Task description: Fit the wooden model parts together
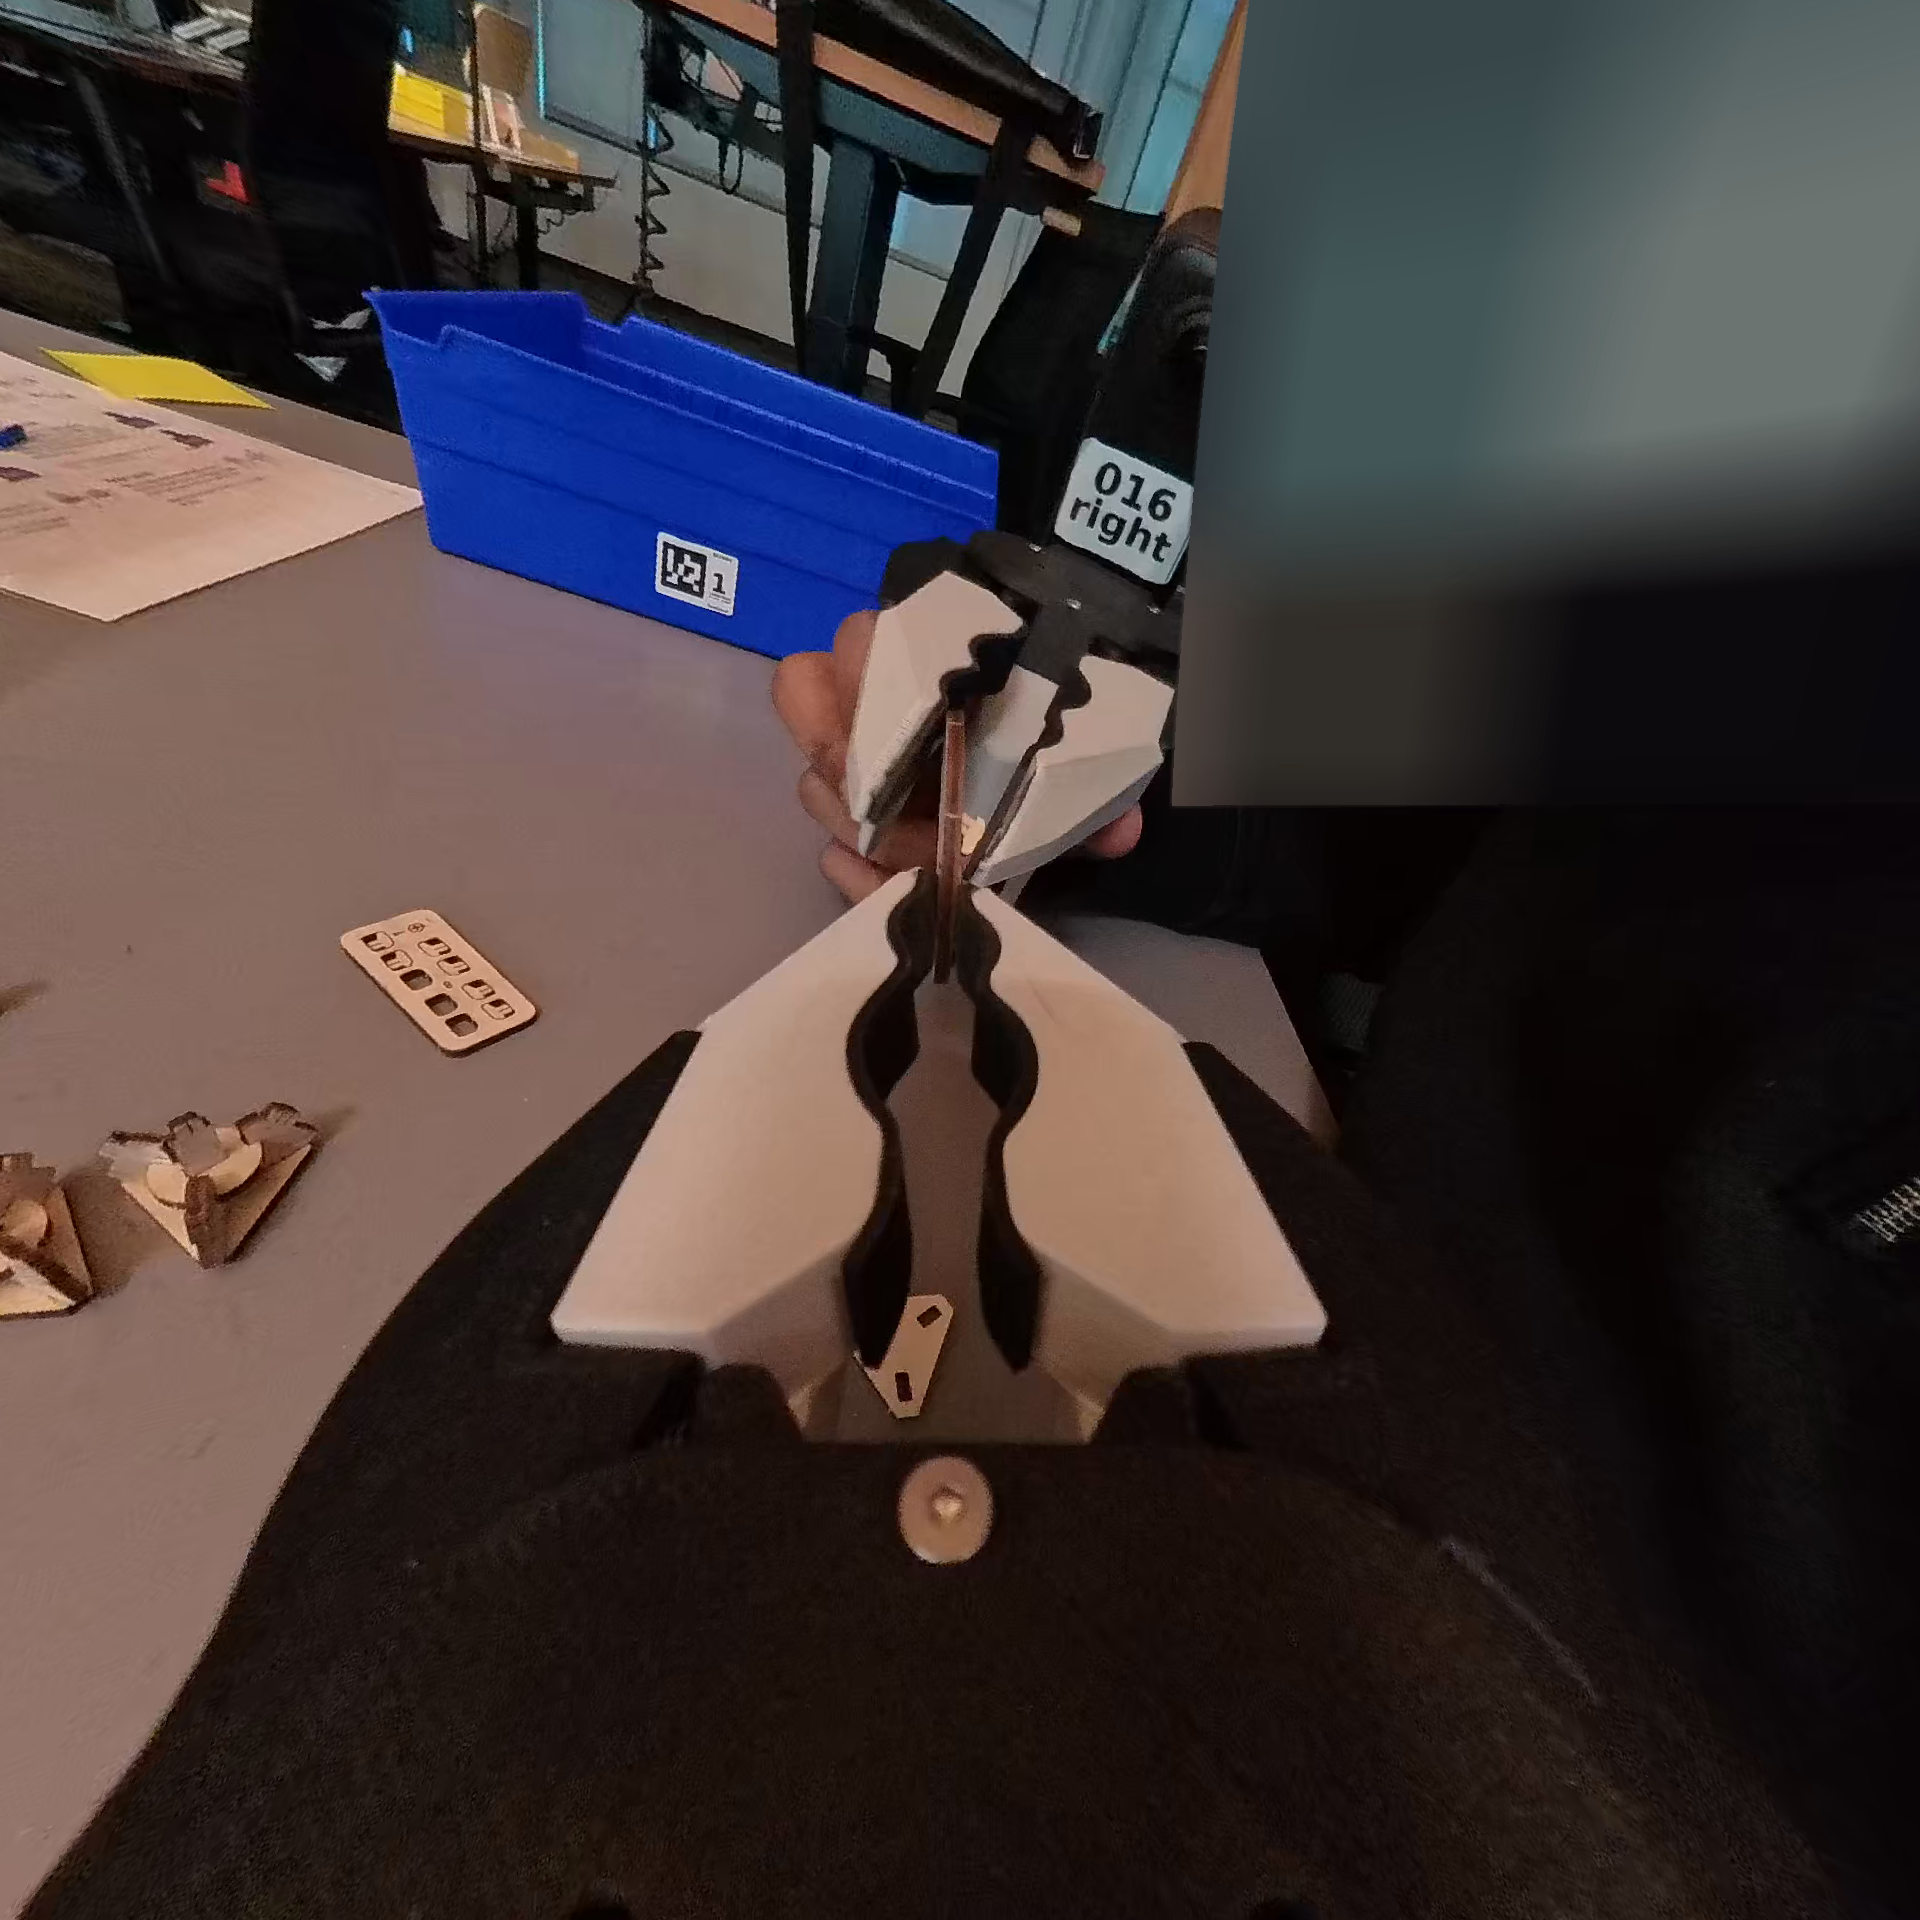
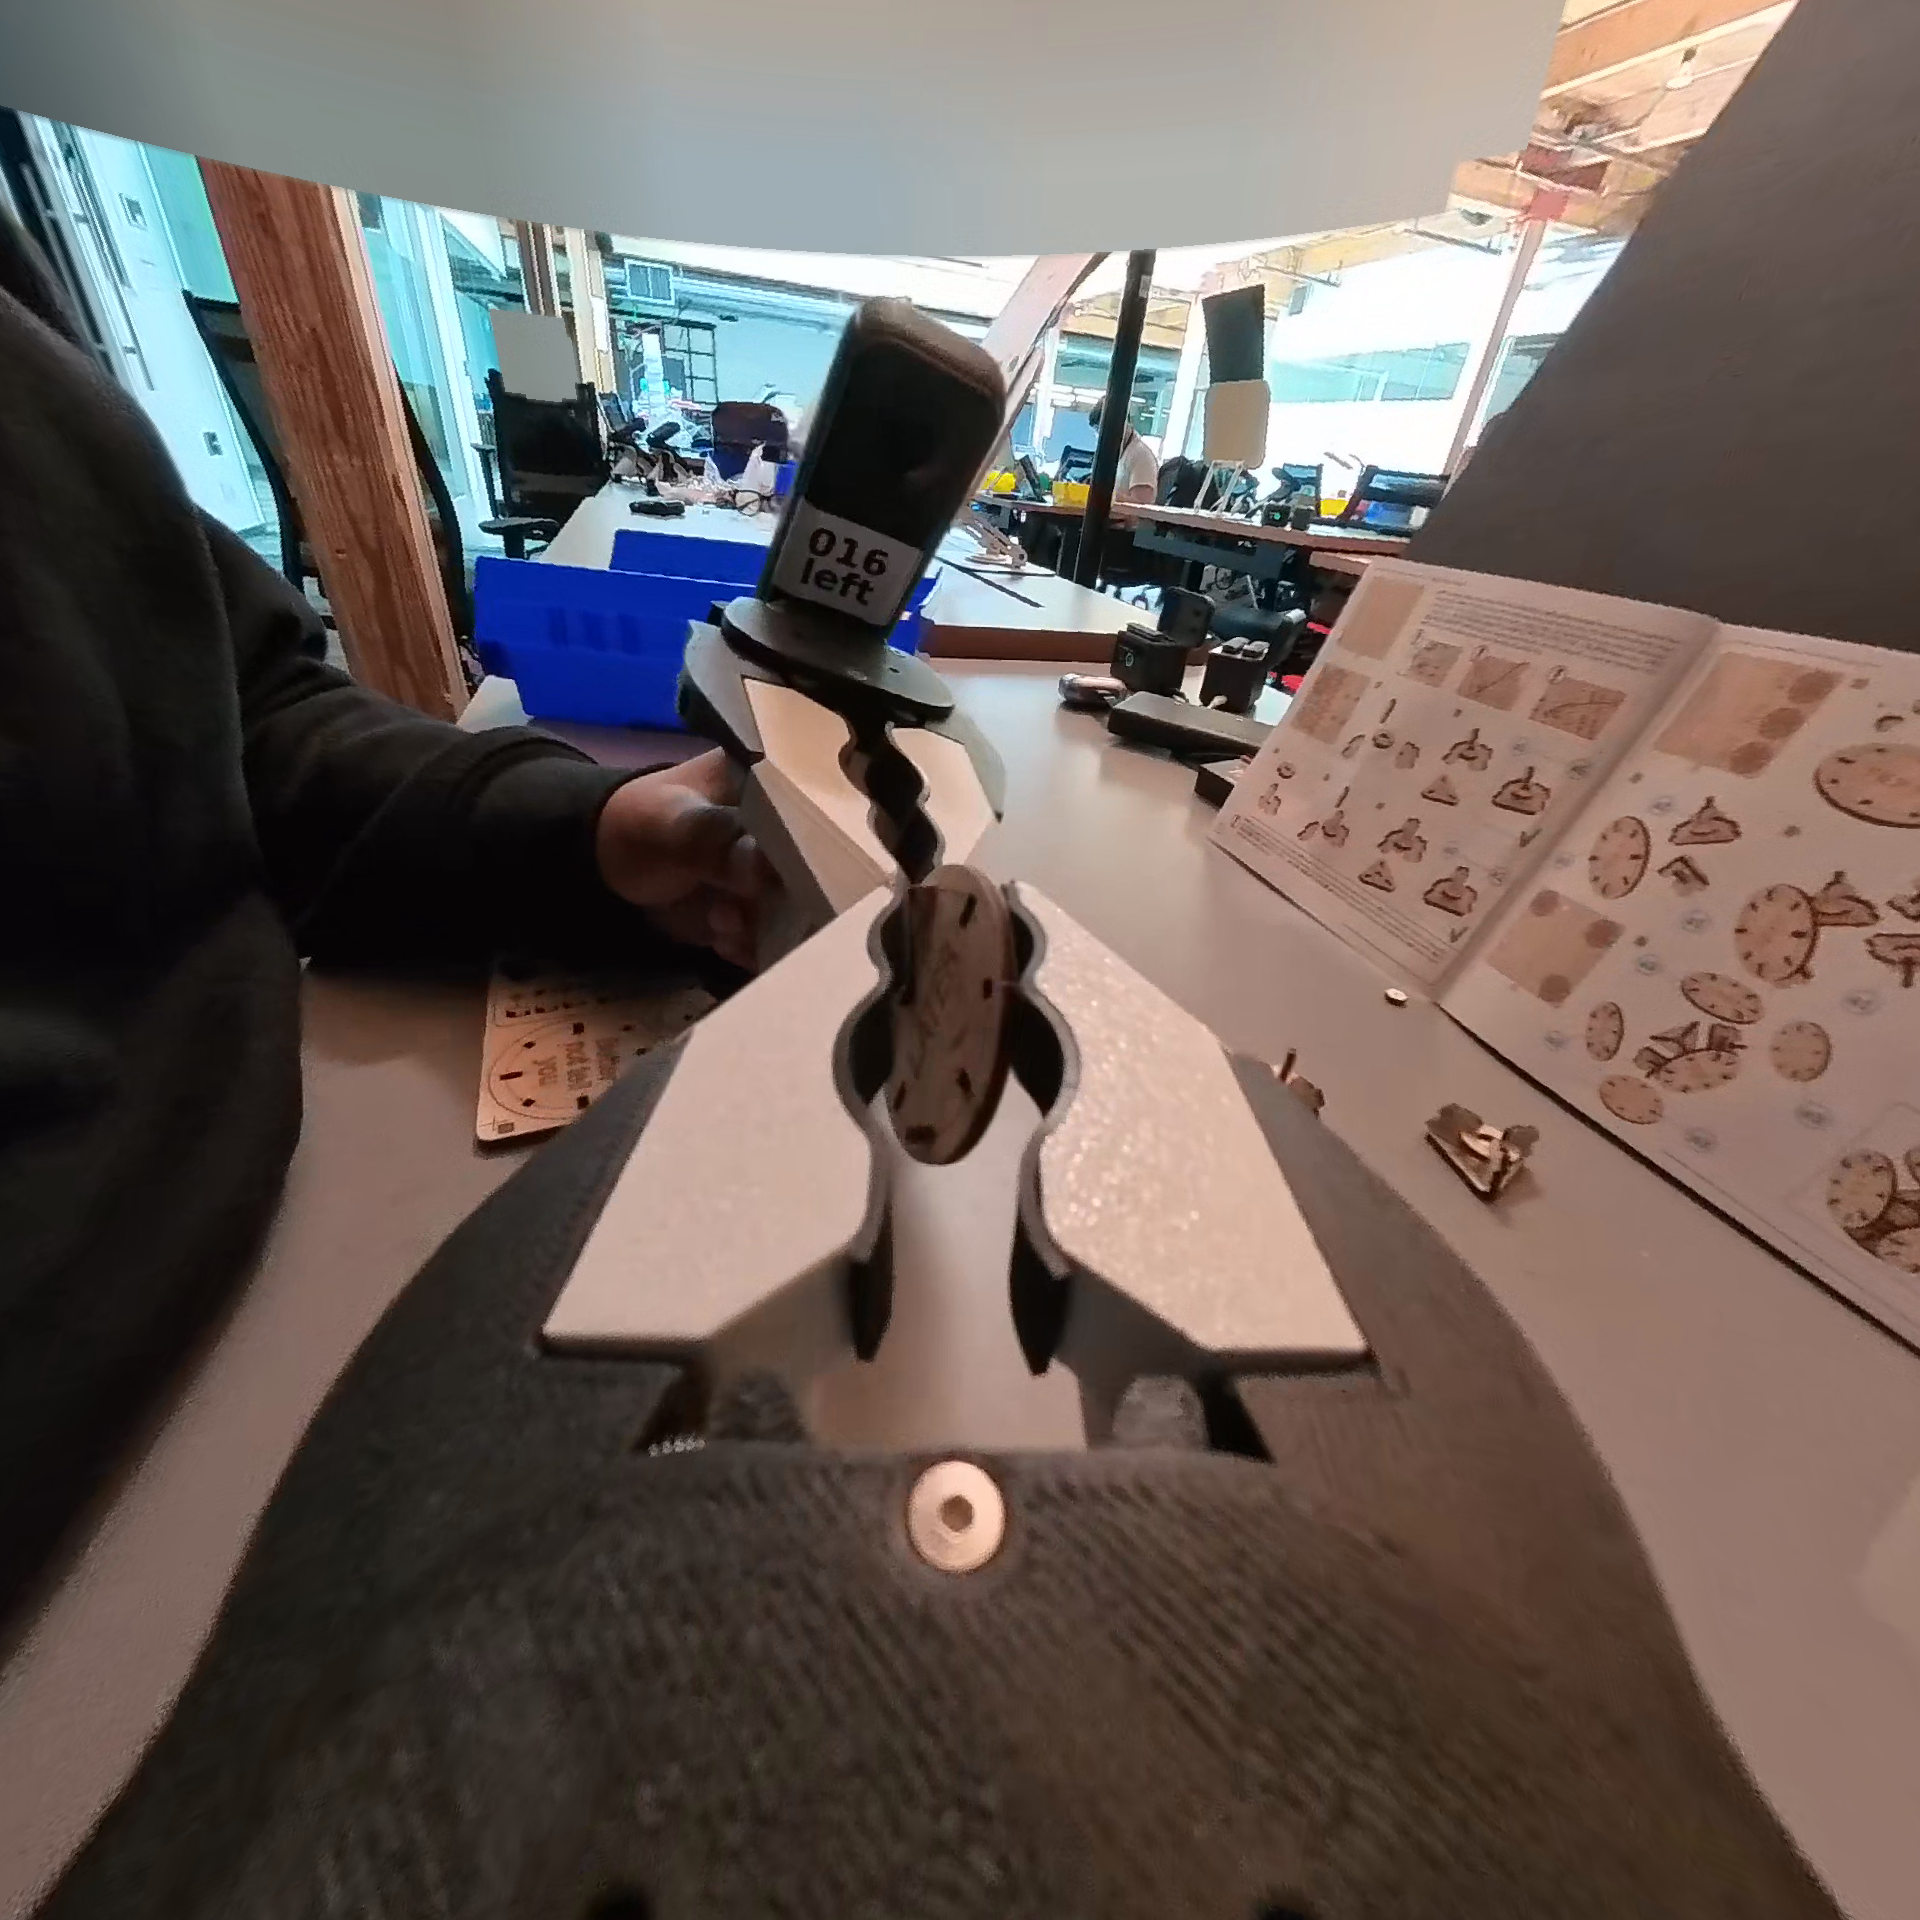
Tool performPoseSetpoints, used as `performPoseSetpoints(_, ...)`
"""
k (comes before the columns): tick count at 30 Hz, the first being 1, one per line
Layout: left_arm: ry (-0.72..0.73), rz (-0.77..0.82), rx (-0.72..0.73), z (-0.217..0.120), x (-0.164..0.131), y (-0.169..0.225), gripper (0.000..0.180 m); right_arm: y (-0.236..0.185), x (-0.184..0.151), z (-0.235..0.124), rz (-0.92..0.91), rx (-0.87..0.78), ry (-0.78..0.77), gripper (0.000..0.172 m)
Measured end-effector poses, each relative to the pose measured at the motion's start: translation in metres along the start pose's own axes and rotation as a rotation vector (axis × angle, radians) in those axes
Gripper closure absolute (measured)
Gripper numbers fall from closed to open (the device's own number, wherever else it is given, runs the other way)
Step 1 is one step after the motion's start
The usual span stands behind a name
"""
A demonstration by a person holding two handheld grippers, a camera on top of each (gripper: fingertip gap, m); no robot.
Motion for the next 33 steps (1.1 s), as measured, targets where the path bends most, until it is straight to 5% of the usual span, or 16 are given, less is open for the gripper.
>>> performPoseSetpoints(15,0.014,-0.055,-0.032,-0.0018,-0.0007,-0.0028,0.18,-0.0027,0.0001,0.0023,0.048,0.079,-0.031,0.166)
performPoseSetpoints(26,0.017,-0.099,-0.07,-0.0006,-0.0015,0.0,0.18,-0.0018,0.0017,-0.0013,-0.1,0.002,-0.008,0.157)
performPoseSetpoints(33,0.074,-0.167,-0.117,-0.0028,0.0012,-0.0004,0.18,-0.0037,0.0066,-0.0009,0.01,0.077,0.024,0.162)
Point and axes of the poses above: each gripper's, where its closed fingertips meet, z out along the fingers, x out of its top, y = z × x across the jaws, the point moved 5 cm from there along -z, back along the fingers, and after that the axes turned 9 degrees about z, right-handed, at the moved point
